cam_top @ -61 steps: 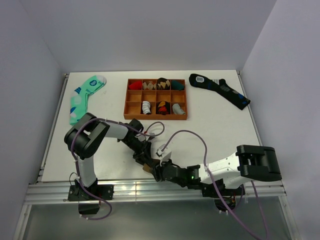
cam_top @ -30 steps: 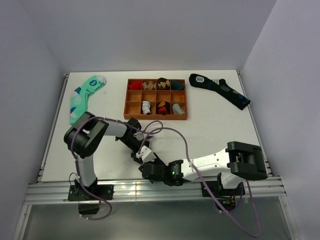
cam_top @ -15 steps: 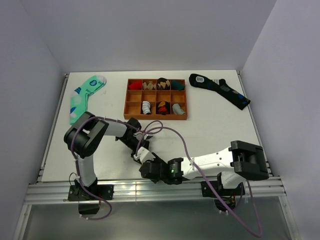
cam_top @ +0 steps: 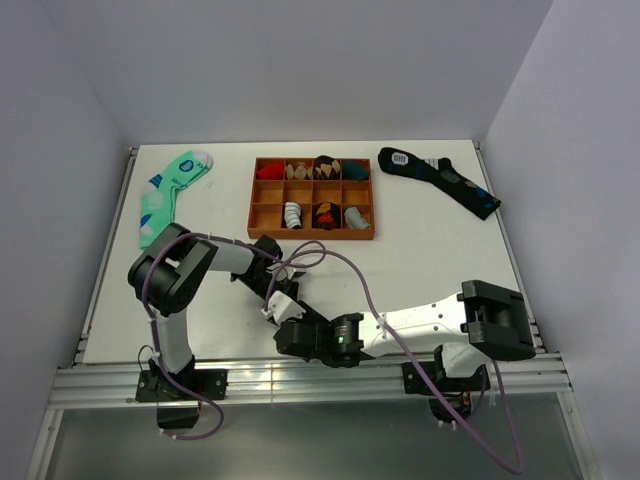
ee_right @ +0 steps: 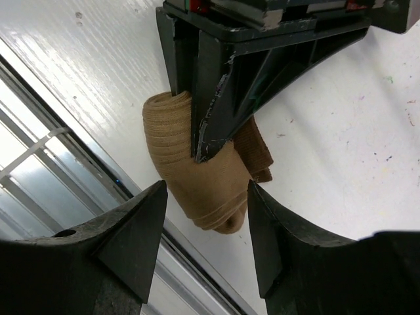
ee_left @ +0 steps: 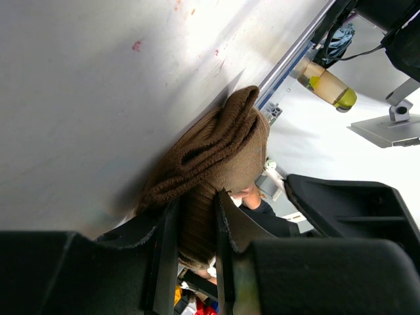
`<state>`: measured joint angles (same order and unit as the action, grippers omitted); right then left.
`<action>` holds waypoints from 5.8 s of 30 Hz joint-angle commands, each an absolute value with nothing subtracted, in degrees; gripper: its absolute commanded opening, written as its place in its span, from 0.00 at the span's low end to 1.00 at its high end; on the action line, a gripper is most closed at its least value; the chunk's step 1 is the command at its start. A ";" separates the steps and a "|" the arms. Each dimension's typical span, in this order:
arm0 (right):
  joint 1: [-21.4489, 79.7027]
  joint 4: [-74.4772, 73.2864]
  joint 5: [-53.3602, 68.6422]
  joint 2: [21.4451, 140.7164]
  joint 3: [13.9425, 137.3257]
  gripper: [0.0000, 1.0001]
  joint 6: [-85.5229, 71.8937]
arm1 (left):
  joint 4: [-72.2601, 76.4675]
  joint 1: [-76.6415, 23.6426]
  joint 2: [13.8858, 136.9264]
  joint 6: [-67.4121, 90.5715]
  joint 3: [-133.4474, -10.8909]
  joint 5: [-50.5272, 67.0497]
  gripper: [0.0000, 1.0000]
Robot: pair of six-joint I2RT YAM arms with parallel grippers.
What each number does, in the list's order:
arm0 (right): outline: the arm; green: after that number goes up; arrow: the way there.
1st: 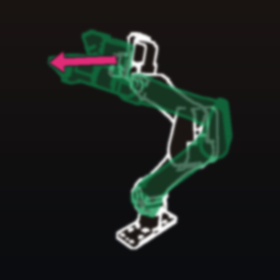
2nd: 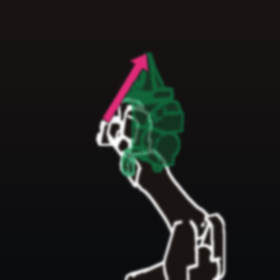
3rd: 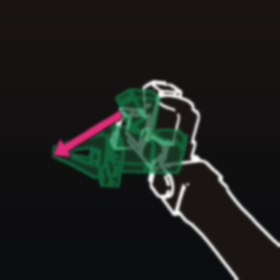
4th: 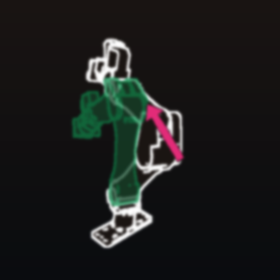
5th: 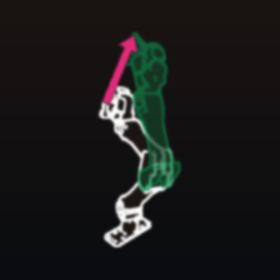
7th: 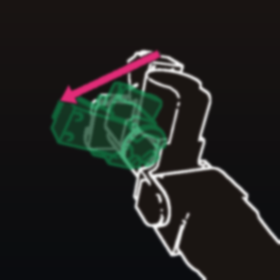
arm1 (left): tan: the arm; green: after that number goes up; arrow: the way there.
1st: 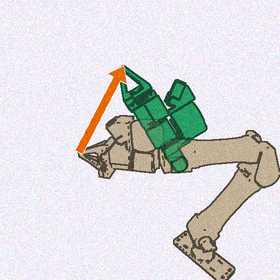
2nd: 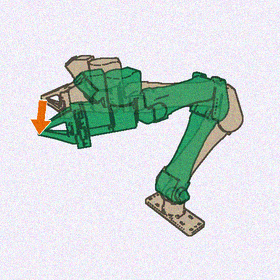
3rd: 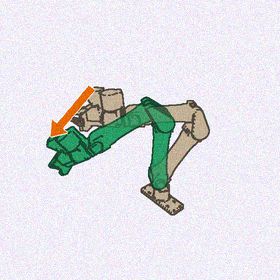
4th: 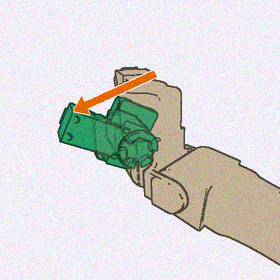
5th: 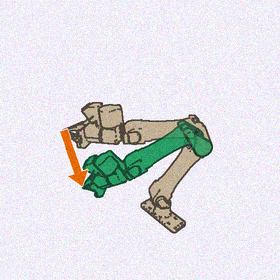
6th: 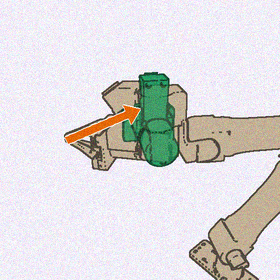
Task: Roll the socks
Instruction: Roll the sock at the center of the board.
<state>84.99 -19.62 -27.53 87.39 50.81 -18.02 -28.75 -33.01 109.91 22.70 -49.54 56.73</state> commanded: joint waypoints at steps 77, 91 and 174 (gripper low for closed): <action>71.37 -7.56 5.18 99.84 46.85 0.15 -18.19 | -4.74 -29.88 91.85 47.55 -42.54 30.70 0.47; 67.24 -5.18 10.46 104.59 45.70 0.13 -24.43 | -7.82 -29.88 86.57 47.64 -44.73 20.32 0.52; 61.70 4.29 17.40 113.91 38.68 0.01 -46.76 | -26.63 -56.16 45.00 95.18 -18.11 -29.27 0.73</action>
